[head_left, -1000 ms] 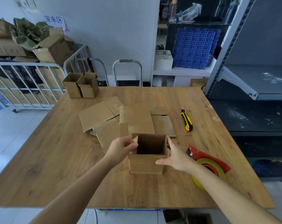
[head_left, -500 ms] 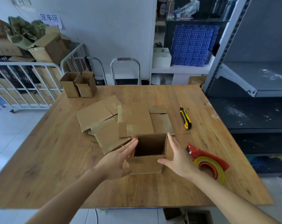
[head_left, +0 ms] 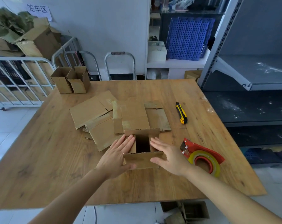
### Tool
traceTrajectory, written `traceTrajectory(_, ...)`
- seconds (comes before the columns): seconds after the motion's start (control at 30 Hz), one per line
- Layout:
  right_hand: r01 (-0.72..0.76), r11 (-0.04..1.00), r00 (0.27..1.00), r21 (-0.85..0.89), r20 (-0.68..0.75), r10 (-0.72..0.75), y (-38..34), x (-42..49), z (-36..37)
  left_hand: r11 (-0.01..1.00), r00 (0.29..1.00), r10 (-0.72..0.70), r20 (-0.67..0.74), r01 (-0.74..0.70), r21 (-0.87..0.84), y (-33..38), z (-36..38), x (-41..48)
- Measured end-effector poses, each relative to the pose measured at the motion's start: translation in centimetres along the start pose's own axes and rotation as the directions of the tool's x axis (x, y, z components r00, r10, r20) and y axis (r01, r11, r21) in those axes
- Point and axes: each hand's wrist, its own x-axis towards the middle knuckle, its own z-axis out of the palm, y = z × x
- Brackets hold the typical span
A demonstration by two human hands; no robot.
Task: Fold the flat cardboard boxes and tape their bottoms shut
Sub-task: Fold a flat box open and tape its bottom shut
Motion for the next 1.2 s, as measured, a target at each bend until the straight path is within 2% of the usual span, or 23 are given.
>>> traceTrajectory(0.07, -0.045, 0.985, 0.999, 0.167, -0.006, 0.046, 0.1, 0.2, 0.0, 0.996, 1.000, 0.005, -0.008, -0.006, -0.088, 0.1, -0.2, 0.0)
traceTrajectory(0.13, -0.083, 0.945, 0.995, 0.315, -0.033, 0.099, 0.2, 0.4, -0.2, 0.959, 0.998, -0.032, -0.048, 0.017, -0.283, 0.3, -0.4, 0.1)
traceTrajectory(0.2, -0.102, 0.943, 0.985, 0.316, -0.100, 0.140, 0.1, 0.6, -0.2, 0.892, 0.987, -0.118, -0.109, 0.057, -0.448, 0.6, -0.4, 0.2)
traceTrajectory(0.3, -0.108, 0.974, 0.963, 0.200, -0.223, 0.152, -0.4, 1.0, 0.5, 0.812, 0.938, -0.279, -0.204, 0.117, -0.572, 1.1, -0.1, 0.5)
traceTrajectory(0.33, -0.110, 0.979, 0.955, 0.169, -0.256, 0.152, -0.5, 1.1, 0.8, 0.815, 0.926, -0.301, -0.230, 0.125, -0.566, 1.2, -0.1, 0.5)
traceTrajectory(0.4, -0.110, 0.988, 0.953, 0.104, -0.270, 0.135, -0.6, 1.1, 0.7, 0.879, 0.932, -0.254, -0.259, 0.110, -0.464, 1.3, -0.4, 0.6)
traceTrajectory(0.47, -0.104, 0.994, 0.975, 0.029, -0.194, 0.108, -0.6, 1.0, 0.2, 0.933, 0.954, -0.183, -0.236, 0.093, -0.348, 0.8, -0.7, 0.6)
traceTrajectory(0.53, -0.101, 0.993, 0.989, -0.058, -0.114, 0.094, -0.6, 1.1, -0.3, 0.947, 0.970, -0.159, -0.186, 0.097, -0.307, 0.4, -1.3, 0.8)
traceTrajectory(0.63, -0.182, 0.981, 0.966, -0.074, -0.198, 0.164, -1.1, 1.8, -0.5, 0.895, 0.952, -0.242, -0.186, 0.145, -0.422, 0.5, -1.9, 1.5)
traceTrajectory(0.7, -0.216, 0.975, 0.941, -0.044, -0.276, 0.196, -1.7, 2.3, -0.1, 0.848, 0.897, -0.353, -0.267, 0.187, -0.496, 1.0, -1.7, 1.6)
traceTrajectory(0.77, -0.222, 0.974, 0.926, -0.040, -0.321, 0.198, -2.0, 2.7, 0.4, 0.856, 0.859, -0.382, -0.341, 0.190, -0.481, 1.4, -1.7, 1.6)
traceTrajectory(0.8, -0.229, 0.972, 0.922, -0.046, -0.330, 0.201, -2.0, 2.7, 0.4, 0.893, 0.864, -0.336, -0.375, 0.166, -0.418, 1.3, -1.7, 1.7)
traceTrajectory(0.87, -0.203, 0.973, 0.939, -0.111, -0.305, 0.161, -1.7, 2.9, 0.3, 0.981, 0.901, -0.149, -0.407, 0.082, -0.177, 1.1, -1.7, 2.1)
traceTrajectory(0.93, -0.127, 0.962, 0.968, -0.242, -0.243, 0.067, -1.5, 3.0, 0.3, 0.998, 0.919, 0.009, -0.394, 0.014, 0.056, 1.1, -1.9, 2.4)
traceTrajectory(1.03, -0.017, 0.913, 0.966, -0.408, -0.244, -0.091, -1.3, 2.9, 0.4, 0.993, 0.922, 0.041, -0.386, 0.005, 0.119, 1.1, -1.8, 2.5)
traceTrajectory(1.1, 0.025, 0.890, 0.940, -0.456, -0.291, -0.176, -0.8, 2.5, 0.9, 0.994, 0.921, 0.051, -0.387, -0.008, 0.111, 1.3, -1.6, 2.4)
traceTrajectory(1.2, 0.080, 0.876, 0.906, -0.476, -0.332, -0.263, -0.4, 1.5, 2.1, 0.984, 0.894, 0.140, -0.426, -0.079, 0.158, 2.0, -0.7, 1.9)
